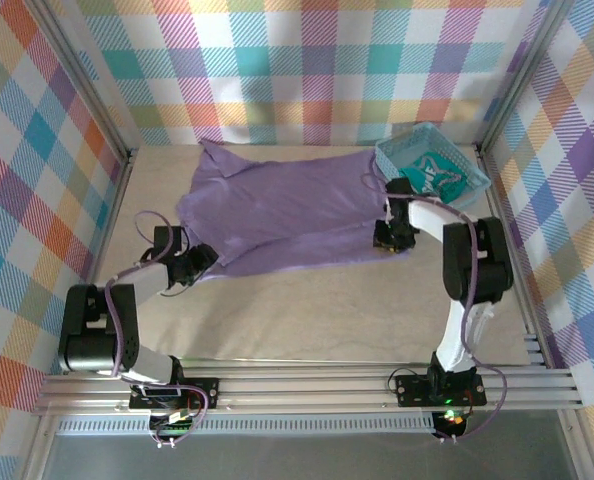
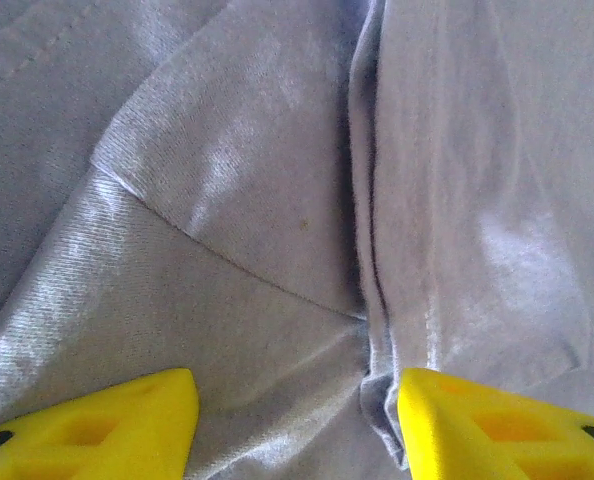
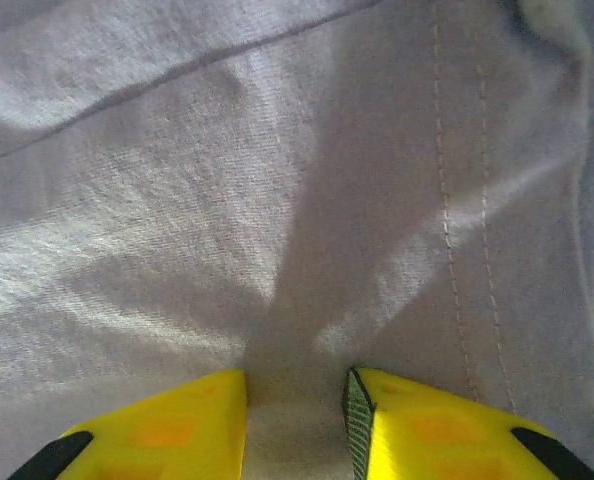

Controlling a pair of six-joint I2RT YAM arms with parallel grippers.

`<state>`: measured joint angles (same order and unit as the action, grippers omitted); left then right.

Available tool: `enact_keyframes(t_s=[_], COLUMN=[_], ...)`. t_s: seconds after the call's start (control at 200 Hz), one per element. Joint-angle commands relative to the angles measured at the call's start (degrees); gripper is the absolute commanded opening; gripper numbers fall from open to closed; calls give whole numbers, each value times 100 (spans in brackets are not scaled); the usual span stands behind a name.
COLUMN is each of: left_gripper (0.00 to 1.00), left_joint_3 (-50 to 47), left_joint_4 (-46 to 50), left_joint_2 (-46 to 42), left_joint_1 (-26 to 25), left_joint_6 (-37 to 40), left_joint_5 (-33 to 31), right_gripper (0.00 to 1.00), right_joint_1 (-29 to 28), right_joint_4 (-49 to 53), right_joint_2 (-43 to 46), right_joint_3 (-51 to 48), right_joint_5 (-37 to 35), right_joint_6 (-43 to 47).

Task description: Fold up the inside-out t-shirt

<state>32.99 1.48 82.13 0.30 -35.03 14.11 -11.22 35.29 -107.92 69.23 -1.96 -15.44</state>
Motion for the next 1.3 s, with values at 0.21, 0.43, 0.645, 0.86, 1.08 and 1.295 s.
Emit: enact_keyframes(t_s=[0.21,0.43,0.645,0.86,1.08,1.295], left_gripper=[59,60,58,54,52,52], left_joint_3=[-522,13,-27,-310,-434,-469], left_joint_4=[1391,1627,1215,718,718,845], left_joint_2=[-1466,-1314,-998,-586,-575,-704], left_joint_1=[-258,-134,413,493,568,585], left_joint_6=[-100,31,40,-140,-98,12], left_joint_5=[-356,-460,-203,48,-25,-146], right_gripper=[39,48,51,53,54,53], right_joint_1=[-350,-2539,-3781,-4320,-4500,-4573], right_joint_4=[86,-1856,-2618,-2655,-2492,-2061], right_joint_2=[2461,2220,592,-819,-1775,-2340], right_joint_3=[-1214,-925,367,1439,2293,2896], right_joint_5=[429,1300,1722,1894,1851,1585], right_joint_6=[208,1474,2356,3010,3287,3535])
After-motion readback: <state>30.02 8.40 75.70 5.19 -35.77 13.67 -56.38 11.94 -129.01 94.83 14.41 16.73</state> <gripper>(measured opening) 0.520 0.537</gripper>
